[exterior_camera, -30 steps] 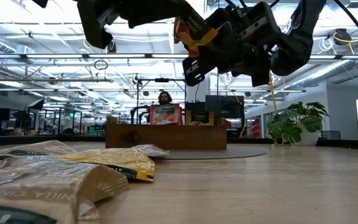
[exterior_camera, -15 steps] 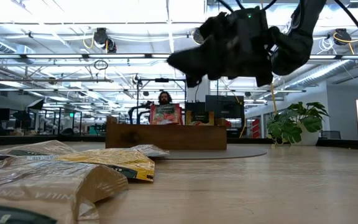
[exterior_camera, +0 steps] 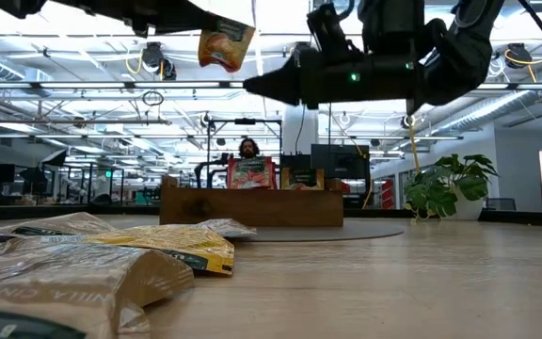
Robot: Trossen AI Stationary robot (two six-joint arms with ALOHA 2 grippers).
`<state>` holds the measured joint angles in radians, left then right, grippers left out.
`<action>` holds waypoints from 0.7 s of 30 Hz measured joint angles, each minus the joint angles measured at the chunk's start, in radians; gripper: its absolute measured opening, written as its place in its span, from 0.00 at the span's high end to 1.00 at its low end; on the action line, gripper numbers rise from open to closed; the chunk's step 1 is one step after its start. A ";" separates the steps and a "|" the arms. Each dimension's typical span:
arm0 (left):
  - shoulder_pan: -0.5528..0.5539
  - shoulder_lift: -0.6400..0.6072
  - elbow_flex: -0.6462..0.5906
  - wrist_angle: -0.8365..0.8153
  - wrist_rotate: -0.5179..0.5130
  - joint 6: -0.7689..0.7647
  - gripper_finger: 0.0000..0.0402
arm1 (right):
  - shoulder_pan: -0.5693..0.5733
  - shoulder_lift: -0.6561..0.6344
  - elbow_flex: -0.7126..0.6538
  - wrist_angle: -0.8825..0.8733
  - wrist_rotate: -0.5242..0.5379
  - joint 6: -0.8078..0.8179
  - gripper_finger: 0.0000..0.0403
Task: Pick & Place Tea
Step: Put the yellow tea bag into the wooden organizer
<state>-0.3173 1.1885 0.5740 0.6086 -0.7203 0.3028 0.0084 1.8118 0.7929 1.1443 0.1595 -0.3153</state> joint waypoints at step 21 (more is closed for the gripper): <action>0.050 0.004 -0.047 0.039 0.094 -0.036 1.00 | -0.089 -0.029 0.091 -0.036 -0.344 0.328 0.59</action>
<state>-0.2676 1.1927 0.5266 0.6479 -0.6262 0.2667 -0.0807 1.7832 0.8841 1.1087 -0.1850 0.0131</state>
